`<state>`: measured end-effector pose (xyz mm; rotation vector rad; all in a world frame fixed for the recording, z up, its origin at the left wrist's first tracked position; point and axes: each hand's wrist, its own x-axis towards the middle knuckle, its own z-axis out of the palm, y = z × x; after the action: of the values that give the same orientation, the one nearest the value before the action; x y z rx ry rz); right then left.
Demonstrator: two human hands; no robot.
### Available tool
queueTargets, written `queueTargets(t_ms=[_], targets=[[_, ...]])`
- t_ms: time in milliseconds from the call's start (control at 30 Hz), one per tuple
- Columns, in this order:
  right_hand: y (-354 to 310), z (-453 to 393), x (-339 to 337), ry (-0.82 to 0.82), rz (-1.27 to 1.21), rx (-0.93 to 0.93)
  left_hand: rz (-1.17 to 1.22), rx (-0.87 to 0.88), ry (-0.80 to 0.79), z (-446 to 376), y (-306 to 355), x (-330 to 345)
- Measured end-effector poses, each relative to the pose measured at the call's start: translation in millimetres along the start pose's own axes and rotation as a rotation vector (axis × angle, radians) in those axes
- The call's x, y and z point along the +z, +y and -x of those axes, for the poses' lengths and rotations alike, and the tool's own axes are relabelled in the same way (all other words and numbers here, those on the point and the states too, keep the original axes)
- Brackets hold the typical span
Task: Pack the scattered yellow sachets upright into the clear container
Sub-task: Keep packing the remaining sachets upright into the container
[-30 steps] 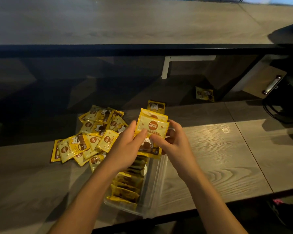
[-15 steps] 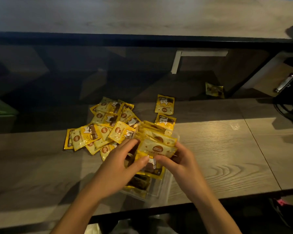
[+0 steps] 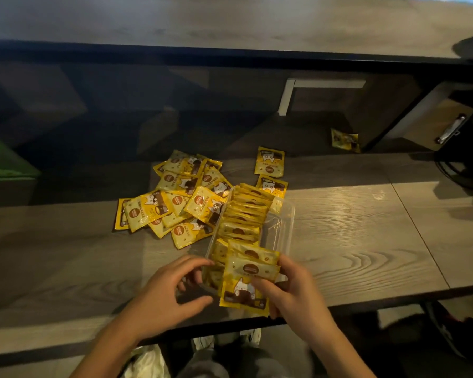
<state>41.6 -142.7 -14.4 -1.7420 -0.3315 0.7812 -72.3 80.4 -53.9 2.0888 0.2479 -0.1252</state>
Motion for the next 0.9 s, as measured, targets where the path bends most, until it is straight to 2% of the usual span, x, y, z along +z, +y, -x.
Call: queueTargets(t_ms=[133, 300, 567, 700, 900], targets=[[8, 1, 5, 0.069, -0.021, 0.0, -0.108, 0.037, 0.022, -9, 3, 8], [17, -4, 15, 0.16, 0.005, -0.059, -0.087, 0.006, 0.123, -16, 6, 10], [37, -10, 38, 0.149, 0.419, -0.275, 0.009, 0.014, 0.019, -15, 5, 5], [39, -10, 39, 0.18, 0.673, -0.318, -0.045, 0.111, 0.095, -15, 7, 6], [37, -13, 36, 0.178, 0.793, -0.337, -0.145, 0.117, 0.08, -22, 2, 7]])
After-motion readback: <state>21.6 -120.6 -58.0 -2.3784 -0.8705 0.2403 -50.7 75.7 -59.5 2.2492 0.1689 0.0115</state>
